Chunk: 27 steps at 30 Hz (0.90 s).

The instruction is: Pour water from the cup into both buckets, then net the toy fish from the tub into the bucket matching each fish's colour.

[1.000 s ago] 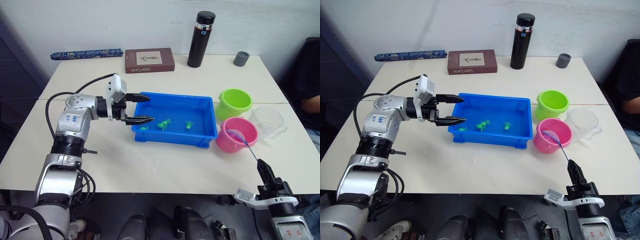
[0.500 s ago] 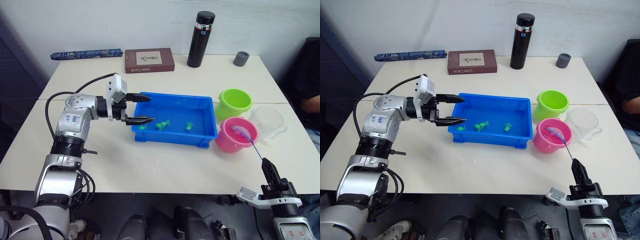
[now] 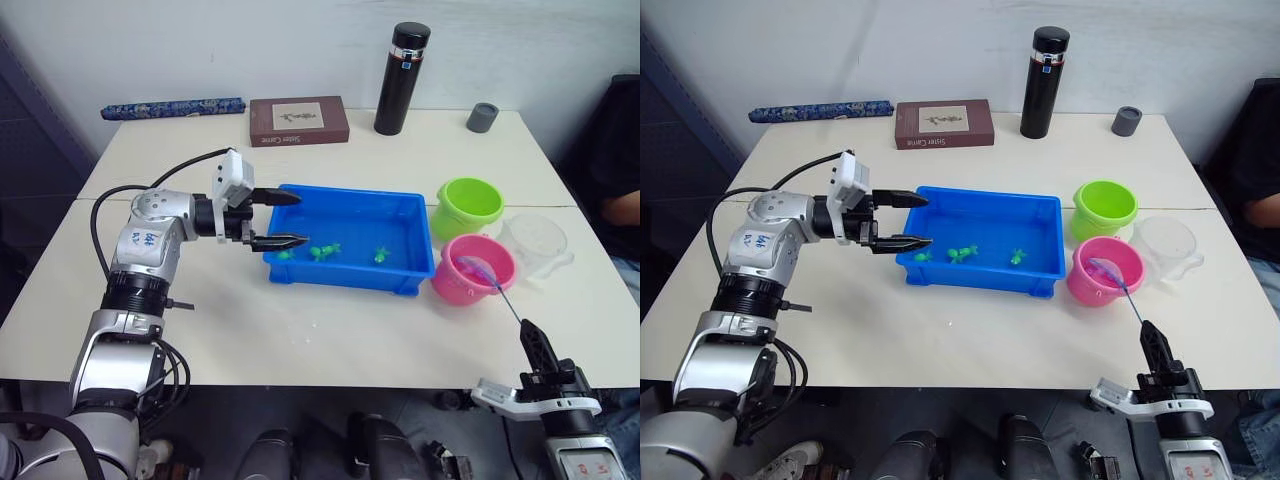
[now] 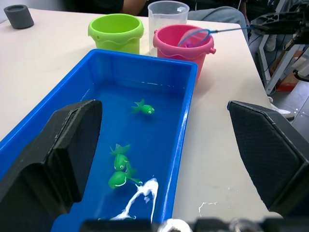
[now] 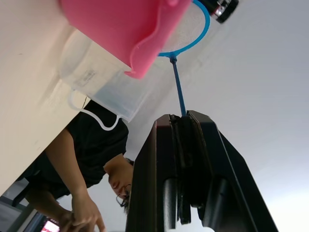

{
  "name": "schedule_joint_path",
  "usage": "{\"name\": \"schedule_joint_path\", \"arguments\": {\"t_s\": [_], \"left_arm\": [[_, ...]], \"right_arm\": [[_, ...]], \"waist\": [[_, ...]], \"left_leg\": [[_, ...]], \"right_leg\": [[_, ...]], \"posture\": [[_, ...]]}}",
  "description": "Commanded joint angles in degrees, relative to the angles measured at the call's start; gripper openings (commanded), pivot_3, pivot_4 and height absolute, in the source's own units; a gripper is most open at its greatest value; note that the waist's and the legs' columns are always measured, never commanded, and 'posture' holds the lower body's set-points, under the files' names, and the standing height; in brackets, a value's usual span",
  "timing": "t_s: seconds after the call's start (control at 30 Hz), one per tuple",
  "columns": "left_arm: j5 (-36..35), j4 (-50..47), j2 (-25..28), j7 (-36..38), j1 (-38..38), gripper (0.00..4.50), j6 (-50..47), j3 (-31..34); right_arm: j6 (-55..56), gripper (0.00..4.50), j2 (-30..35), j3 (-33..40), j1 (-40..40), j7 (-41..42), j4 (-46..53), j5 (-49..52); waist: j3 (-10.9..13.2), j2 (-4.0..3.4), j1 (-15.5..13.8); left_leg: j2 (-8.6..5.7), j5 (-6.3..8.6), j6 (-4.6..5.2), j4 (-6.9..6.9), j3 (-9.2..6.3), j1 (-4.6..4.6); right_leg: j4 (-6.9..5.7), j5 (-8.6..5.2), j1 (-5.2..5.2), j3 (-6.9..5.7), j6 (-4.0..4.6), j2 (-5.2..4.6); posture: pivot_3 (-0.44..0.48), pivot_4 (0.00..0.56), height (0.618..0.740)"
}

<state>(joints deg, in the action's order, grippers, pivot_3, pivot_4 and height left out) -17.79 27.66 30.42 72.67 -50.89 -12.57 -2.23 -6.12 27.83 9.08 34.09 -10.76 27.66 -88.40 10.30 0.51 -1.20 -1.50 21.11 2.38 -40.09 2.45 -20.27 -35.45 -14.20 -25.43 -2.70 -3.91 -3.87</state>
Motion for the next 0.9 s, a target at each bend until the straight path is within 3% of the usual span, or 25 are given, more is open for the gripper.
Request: {"name": "schedule_joint_path", "arguments": {"t_s": [0.03,0.2,0.37,0.6,0.77,0.9], "left_arm": [[-0.82,-2.04,0.78,-0.18,0.22,4.48,-0.04,1.52],[-0.97,-2.35,0.55,-0.32,0.67,4.48,-0.04,1.53],[-1.17,-2.95,0.24,-0.47,1.43,4.48,-0.12,1.46],[-1.44,-3.46,-0.01,-0.77,1.73,4.48,-0.52,1.55],[-1.55,-4.38,-0.08,-1.01,2.52,4.48,-0.86,1.57],[-1.70,-4.88,-0.06,-1.13,2.94,4.48,-1.07,1.67]], "right_arm": [[0.70,0.00,1.01,2.42,-0.12,-1.38,3.96,4.02],[3.36,0.00,1.38,2.64,-0.47,1.17,5.27,12.20],[7.96,0.00,0.23,3.77,-0.69,4.26,4.48,29.28],[5.42,0.00,-2.26,6.14,-2.21,12.52,5.43,42.19],[2.71,0.00,-4.17,6.33,-2.13,18.15,6.94,46.81],[2.59,0.00,-4.76,6.08,-2.33,17.74,8.25,44.54]], "waist": [[0.00,0.00,0.00],[0.00,0.00,0.01],[0.00,0.00,0.04],[0.00,0.00,-0.01],[0.00,0.00,0.00],[0.00,0.00,-0.01]], "left_leg": [[0.00,0.00,0.00,0.00,0.00,0.00],[0.00,-0.01,-0.01,0.00,0.00,0.01],[0.02,-0.01,-0.01,0.00,0.00,0.01],[0.04,-0.01,0.00,0.00,-0.01,0.01],[0.04,-0.01,0.01,0.00,-0.01,0.01],[0.05,0.00,0.02,-0.01,-0.01,0.01]], "right_leg": [[0.00,0.00,0.00,0.00,0.00,-0.04],[0.00,0.00,0.00,0.00,0.00,-0.06],[0.00,0.00,0.00,-0.01,0.00,-0.16],[0.00,0.00,0.00,-0.03,0.00,-0.25],[-0.01,0.00,0.00,-0.02,0.00,-0.27],[-0.02,0.00,0.00,-0.01,0.00,-0.27]], "posture": [[0.000,0.150,0.740],[0.000,0.150,0.740],[0.000,0.150,0.740],[0.000,0.150,0.740],[0.000,0.150,0.740],[0.000,0.150,0.740]]}}
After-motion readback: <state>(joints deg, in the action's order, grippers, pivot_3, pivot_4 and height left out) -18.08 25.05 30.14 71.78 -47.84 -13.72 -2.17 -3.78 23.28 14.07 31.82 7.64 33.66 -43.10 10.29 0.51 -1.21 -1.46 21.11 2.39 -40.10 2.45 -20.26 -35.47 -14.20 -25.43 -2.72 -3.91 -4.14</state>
